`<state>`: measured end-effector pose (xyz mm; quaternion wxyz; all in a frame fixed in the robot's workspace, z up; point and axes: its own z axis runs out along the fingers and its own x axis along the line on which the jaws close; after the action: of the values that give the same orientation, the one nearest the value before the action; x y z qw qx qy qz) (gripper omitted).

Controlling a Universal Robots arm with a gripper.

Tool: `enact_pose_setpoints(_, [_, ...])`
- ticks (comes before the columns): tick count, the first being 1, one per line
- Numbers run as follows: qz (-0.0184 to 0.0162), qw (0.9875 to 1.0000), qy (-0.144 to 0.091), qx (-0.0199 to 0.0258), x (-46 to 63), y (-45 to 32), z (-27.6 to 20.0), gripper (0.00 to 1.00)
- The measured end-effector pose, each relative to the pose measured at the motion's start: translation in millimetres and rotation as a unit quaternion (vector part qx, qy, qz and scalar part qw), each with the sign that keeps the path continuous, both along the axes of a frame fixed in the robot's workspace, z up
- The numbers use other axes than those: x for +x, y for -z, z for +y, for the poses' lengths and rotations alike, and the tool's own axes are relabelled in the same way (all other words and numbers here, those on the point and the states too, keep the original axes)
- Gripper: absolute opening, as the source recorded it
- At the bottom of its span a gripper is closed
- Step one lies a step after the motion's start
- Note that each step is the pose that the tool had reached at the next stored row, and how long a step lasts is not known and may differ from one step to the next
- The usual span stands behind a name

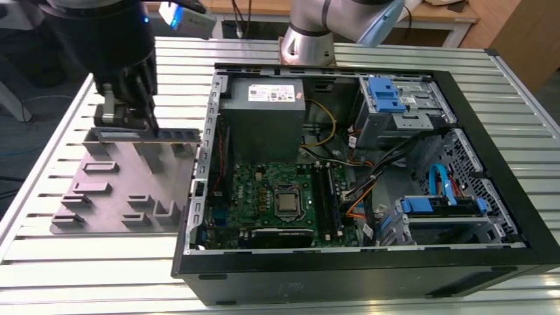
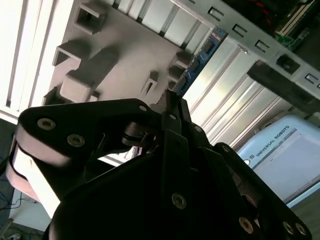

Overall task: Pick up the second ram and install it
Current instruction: 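Pick up the second ram and move it above second insertion slot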

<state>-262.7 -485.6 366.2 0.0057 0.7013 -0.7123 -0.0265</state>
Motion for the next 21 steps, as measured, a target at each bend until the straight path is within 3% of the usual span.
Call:
enact_pose_setpoints(8, [0.0000,1.0000,0.000,0.0000,30.9,0.9,0.0,0.11])
enact_pose_setpoints(21, [0.0000,1.0000,0.000,0.0000,67.1,1.9,0.0,0.11])
